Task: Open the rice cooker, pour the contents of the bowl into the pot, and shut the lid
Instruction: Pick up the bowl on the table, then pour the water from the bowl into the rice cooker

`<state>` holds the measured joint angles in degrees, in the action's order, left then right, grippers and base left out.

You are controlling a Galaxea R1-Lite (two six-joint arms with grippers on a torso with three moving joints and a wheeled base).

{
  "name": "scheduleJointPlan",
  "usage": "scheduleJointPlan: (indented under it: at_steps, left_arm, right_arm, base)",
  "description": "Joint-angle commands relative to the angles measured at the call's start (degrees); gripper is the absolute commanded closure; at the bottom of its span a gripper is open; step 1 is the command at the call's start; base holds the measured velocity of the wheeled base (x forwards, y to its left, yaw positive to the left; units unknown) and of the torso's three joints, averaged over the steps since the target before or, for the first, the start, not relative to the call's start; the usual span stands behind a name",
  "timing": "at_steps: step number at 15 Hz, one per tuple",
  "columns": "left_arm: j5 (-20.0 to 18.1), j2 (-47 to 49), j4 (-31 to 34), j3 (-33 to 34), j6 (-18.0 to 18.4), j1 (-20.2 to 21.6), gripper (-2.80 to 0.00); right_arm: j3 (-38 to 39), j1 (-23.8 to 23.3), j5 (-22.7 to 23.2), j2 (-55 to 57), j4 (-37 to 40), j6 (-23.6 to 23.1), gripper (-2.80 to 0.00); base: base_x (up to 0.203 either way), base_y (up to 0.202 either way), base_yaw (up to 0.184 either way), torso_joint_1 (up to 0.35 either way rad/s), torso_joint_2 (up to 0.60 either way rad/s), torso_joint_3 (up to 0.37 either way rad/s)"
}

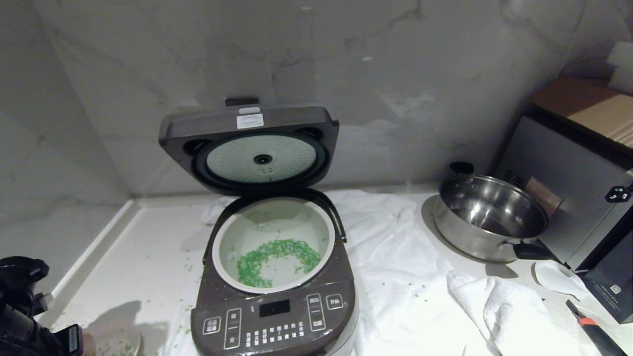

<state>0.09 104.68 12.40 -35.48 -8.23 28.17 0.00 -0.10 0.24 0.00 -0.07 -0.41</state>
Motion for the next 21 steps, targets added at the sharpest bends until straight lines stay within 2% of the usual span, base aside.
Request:
scheduleJointPlan:
  at_steps: [1, 2, 5, 7, 12, 16, 21]
  left_arm:
    - [-0.4, -0.2, 0.9, -0.7, -0.2, -0.8, 0.00]
    - [-0.9, -0.2, 0.9, -0.7, -0.5, -1.0, 0.00]
    - [-2.1, 0.0, 1.0, -3.0, -5.3, -3.1, 0.00]
    - [-2.5, -0.9, 2.6, -5.1, -6.3, -3.6, 0.00]
    - [-6.5, -3.2, 13.1, -13.2, -10.6, -6.2, 0.00]
    - [-6.9, -3.9, 17.1, -18.8, -14.8, -11.1, 0.00]
    - [-7.1, -3.0, 24.7, -29.0, -16.2, -13.1, 0.00]
  right_arm:
    - [0.1, 0.0, 0.0, 0.0, 0.0, 0.0, 0.00]
    - [0.1, 0.0, 0.0, 0.0, 0.0, 0.0, 0.00]
    - [0.1, 0.0, 0.0, 0.0, 0.0, 0.0, 0.00]
    - [0.1, 0.0, 0.0, 0.0, 0.0, 0.0, 0.00]
    - [0.1, 0.0, 0.0, 0.0, 0.0, 0.0, 0.00]
    - [0.0, 0.0, 0.0, 0.0, 0.0, 0.0, 0.00]
    - [0.1, 0.0, 0.0, 0.0, 0.0, 0.0, 0.00]
  base:
    - [0.000, 0.000, 0.000, 0.000, 0.00, 0.000]
    - [0.000, 0.000, 0.000, 0.000, 0.00, 0.000]
    - [0.000, 0.000, 0.000, 0.000, 0.00, 0.000]
    - [0.000, 0.000, 0.000, 0.000, 0.00, 0.000]
    - [0.000, 0.000, 0.000, 0.000, 0.00, 0.000]
    - [0.000, 0.000, 0.000, 0.000, 0.00, 0.000]
    - [0.000, 0.000, 0.000, 0.000, 0.00, 0.000]
